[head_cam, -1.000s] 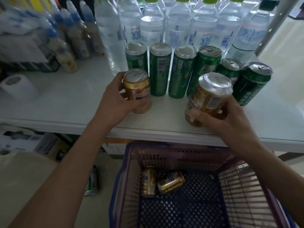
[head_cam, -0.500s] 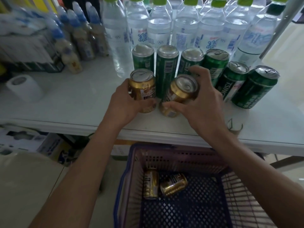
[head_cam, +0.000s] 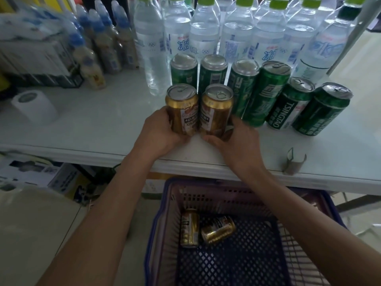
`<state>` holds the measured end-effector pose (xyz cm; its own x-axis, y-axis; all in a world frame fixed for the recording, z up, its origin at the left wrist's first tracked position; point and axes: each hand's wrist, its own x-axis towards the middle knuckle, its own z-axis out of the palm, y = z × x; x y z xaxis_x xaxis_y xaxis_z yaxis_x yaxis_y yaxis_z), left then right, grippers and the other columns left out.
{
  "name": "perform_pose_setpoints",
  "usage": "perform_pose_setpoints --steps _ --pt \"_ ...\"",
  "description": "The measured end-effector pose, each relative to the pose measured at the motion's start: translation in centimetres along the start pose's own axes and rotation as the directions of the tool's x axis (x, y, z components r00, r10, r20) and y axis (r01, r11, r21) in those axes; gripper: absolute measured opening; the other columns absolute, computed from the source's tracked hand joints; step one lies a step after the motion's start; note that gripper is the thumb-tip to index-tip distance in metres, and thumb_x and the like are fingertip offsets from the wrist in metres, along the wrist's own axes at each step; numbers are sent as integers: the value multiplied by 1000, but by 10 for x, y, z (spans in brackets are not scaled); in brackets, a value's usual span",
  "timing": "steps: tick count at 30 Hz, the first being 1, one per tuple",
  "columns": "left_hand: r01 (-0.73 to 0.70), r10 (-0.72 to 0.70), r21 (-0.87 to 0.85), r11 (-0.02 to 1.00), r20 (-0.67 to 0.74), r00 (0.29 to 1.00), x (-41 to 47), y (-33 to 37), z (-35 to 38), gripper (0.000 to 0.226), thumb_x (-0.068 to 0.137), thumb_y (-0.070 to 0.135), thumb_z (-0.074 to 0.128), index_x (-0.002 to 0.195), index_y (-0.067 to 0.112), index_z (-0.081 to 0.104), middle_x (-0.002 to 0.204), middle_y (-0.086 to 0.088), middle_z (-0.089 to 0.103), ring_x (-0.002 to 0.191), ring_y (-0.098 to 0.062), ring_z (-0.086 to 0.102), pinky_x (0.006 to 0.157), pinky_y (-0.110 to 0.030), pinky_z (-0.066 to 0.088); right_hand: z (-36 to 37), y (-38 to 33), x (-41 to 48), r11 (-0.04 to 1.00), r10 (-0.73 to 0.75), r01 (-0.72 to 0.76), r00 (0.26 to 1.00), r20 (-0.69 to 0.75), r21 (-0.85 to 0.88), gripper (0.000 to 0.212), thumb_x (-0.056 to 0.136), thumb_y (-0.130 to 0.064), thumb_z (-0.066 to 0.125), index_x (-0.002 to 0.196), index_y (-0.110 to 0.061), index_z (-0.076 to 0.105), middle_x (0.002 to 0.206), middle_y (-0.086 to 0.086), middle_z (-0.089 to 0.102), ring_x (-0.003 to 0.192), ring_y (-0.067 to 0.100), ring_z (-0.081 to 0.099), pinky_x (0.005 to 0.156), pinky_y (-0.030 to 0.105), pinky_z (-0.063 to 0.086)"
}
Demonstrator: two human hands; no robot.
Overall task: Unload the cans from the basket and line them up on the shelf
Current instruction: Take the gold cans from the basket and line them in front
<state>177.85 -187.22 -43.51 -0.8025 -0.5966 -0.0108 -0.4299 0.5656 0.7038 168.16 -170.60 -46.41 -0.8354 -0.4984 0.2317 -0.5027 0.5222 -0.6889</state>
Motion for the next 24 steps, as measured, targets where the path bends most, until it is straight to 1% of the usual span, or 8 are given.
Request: perform_pose_setpoints --steps 3,6,9,12,15,17,20,24 --pt "138 -151 213 967 44 988 -5 3 -7 70 65 37 89 121 7 60 117 -7 64 103 -23 62 81 -30 49 -9 3 -8 998 56 -56 997 51 -1 57 78 -49 83 123 -21 61 107 -4 69 84 9 65 66 12 41" --pt "125 -214 330 936 249 945 -25 20 -24 40 73 44 81 85 8 67 83 -4 70 70 -17 60 63 -28 47 -25 2 -32 995 95 -96 993 66 4 27 87 -34 77 94 -21 55 82 -7 64 67 1 56 54 9 40" --pt "-30 -223 338 941 684 695 -57 37 -7 29 87 33 66 67 12 69 55 4 64 50 -12 56 52 -25 41 -38 5 -63 997 -59 71 944 325 -24 29 85 -22 70 64 -23 50 58 -6 58 53 5 53 49 18 38" --pt "-74 -400 466 881 821 408 -79 26 41 23 98 17 47 96 11 69 87 -6 75 65 -16 71 52 -23 52 -32 25 -90 988 23 116 532 846 -100 23 86 -18 65 64 -16 61 57 -2 67 48 5 60 50 22 50" --pt "-278 -443 613 740 755 484 -76 1 85 38 103 20 41 138 9 52 131 -14 62 107 -26 68 78 -30 54 -1 94 -107 891 312 275 210 927 -362 14 90 -15 59 88 -5 69 82 5 76 60 12 62 55 23 50" --pt "-259 -397 611 748 724 564 -71 -17 110 42 101 21 45 140 6 50 134 -13 59 114 -27 63 82 -32 51 17 142 -109 850 333 338 247 910 -403 15 91 -12 63 103 -3 67 89 5 64 71 16 56 56 20 42" --pt "-151 -325 541 827 680 657 -65 -61 147 45 96 26 55 138 9 52 135 -15 58 121 -30 58 101 -36 47 42 194 -104 873 119 349 524 844 -340 39 89 -25 69 120 -2 67 107 10 67 98 22 65 72 19 44" --pt "-30 -244 396 918 624 742 -80 -108 184 40 87 25 73 123 9 65 120 -9 65 113 -26 63 93 -30 50 81 220 -113 870 65 376 556 829 -320 116 66 -63 82 157 -16 29 150 15 49 129 31 55 101 41 52"
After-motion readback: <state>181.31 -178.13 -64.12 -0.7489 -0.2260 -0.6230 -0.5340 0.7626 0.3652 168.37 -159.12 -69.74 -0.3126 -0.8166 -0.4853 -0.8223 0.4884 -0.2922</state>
